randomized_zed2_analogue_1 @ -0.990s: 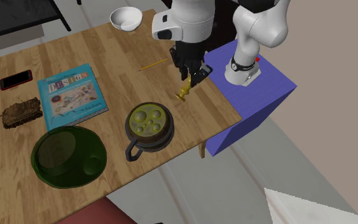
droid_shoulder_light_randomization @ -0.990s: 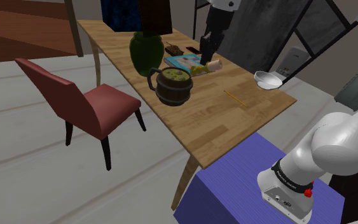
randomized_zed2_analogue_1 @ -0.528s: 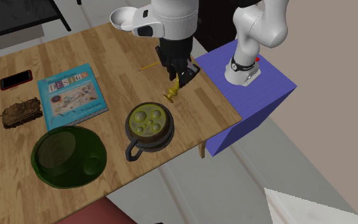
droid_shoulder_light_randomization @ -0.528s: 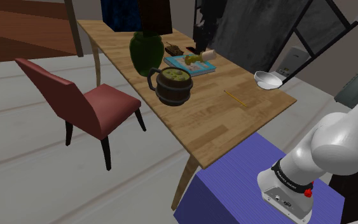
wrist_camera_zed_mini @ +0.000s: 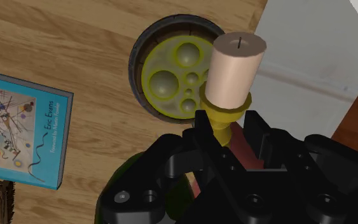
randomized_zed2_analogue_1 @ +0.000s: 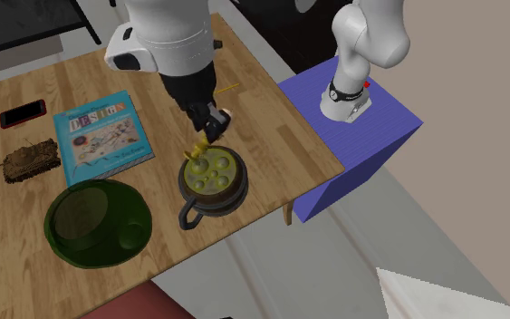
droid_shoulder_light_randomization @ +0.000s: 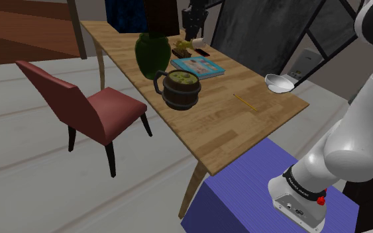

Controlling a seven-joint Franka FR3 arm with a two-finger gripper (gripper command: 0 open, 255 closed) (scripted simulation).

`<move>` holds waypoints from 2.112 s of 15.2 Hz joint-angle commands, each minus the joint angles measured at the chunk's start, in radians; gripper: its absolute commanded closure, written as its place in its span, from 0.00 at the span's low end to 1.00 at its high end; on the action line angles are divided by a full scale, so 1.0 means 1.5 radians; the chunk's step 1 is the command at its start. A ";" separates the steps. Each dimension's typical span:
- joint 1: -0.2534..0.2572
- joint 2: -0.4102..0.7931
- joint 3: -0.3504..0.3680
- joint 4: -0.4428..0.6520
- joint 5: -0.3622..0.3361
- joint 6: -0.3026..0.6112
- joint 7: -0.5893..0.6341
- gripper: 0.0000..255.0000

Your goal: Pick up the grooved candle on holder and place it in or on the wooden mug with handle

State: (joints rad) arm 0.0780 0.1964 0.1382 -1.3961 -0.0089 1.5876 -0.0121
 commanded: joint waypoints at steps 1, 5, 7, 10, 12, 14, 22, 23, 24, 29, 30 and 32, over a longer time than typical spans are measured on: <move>0.003 0.069 -0.001 0.098 -0.009 -0.030 -0.001 1.00; 0.007 0.144 -0.004 0.197 -0.017 -0.055 -0.004 1.00; 0.005 0.135 -0.004 0.165 -0.016 -0.032 -0.004 1.00; 0.003 0.124 -0.004 0.122 -0.015 0.001 -0.005 1.00; 0.002 0.119 -0.004 0.096 -0.014 0.022 -0.005 1.00; 0.001 0.115 -0.004 0.071 -0.014 0.042 -0.005 1.00; -0.001 0.107 -0.005 -0.005 -0.013 0.110 -0.006 1.00; -0.001 0.107 -0.005 -0.004 -0.013 0.110 -0.006 1.00; -0.001 0.107 -0.005 -0.004 -0.013 0.110 -0.006 1.00; -0.001 0.107 -0.005 -0.004 -0.013 0.110 -0.006 0.00; -0.001 0.107 -0.005 -0.004 -0.013 0.110 -0.006 0.00; -0.001 0.107 -0.005 -0.004 -0.013 0.110 -0.006 0.00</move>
State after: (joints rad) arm 0.0761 0.3569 0.1313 -1.4025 -0.0282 1.7527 -0.0210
